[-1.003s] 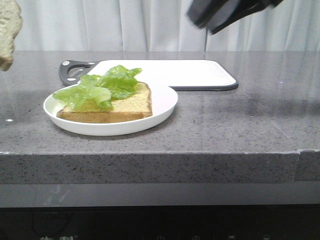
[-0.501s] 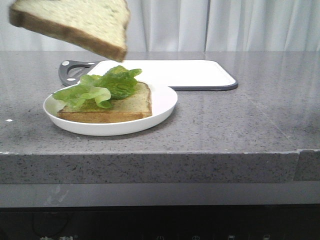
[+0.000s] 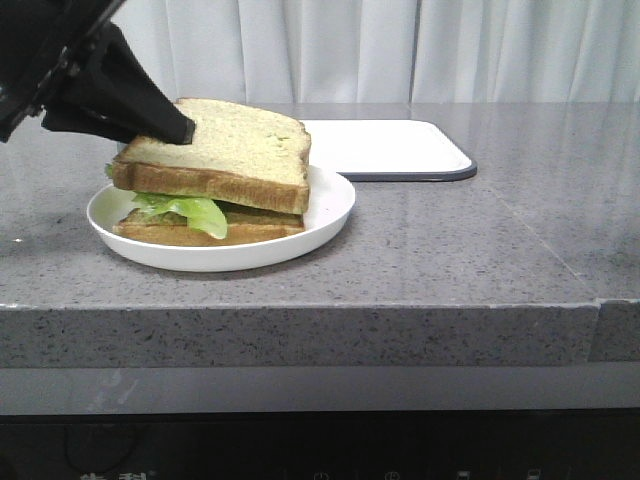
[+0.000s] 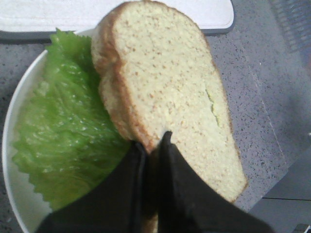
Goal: Left arm grabs bread, right arm adds lettuce
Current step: 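Lower the held bread slice onto the lettuce with the left gripper, then release the bread slice and raise the left gripper away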
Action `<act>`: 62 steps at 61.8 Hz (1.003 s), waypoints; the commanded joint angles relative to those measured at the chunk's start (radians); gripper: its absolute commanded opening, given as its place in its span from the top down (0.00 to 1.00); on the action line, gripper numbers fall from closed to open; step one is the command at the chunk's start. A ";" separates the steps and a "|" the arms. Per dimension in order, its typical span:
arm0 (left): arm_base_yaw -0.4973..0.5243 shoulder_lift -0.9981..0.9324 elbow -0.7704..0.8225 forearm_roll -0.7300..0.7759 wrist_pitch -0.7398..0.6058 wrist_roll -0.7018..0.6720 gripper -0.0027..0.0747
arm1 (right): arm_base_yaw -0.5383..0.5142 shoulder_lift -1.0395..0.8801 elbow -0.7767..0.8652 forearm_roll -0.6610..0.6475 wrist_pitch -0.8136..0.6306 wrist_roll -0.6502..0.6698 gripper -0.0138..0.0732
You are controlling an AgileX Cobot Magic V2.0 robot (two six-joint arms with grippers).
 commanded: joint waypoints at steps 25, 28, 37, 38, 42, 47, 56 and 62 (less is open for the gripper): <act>-0.008 -0.058 -0.044 0.007 -0.001 -0.005 0.49 | -0.007 -0.040 -0.021 -0.019 -0.044 -0.009 0.45; -0.008 -0.080 -0.056 0.045 0.003 -0.033 0.49 | -0.007 -0.052 -0.021 -0.029 -0.037 -0.005 0.45; -0.008 -0.164 -0.103 0.254 0.019 -0.185 0.49 | -0.007 -0.107 -0.021 -0.089 -0.021 0.016 0.45; -0.008 -0.173 -0.111 0.298 0.022 -0.204 0.49 | -0.007 -0.117 -0.021 -0.102 -0.017 0.023 0.45; -0.008 -0.222 -0.134 0.430 0.043 -0.311 0.49 | -0.007 -0.148 -0.021 -0.148 0.001 0.062 0.45; -0.008 -0.276 -0.151 0.582 0.067 -0.417 0.49 | -0.007 -0.188 -0.021 -0.212 0.026 0.127 0.45; -0.008 -0.398 -0.154 0.812 0.100 -0.616 0.49 | -0.007 -0.251 -0.018 -0.309 0.047 0.284 0.45; -0.008 -0.478 -0.138 0.950 0.126 -0.724 0.49 | -0.007 -0.289 0.007 -0.341 0.046 0.352 0.45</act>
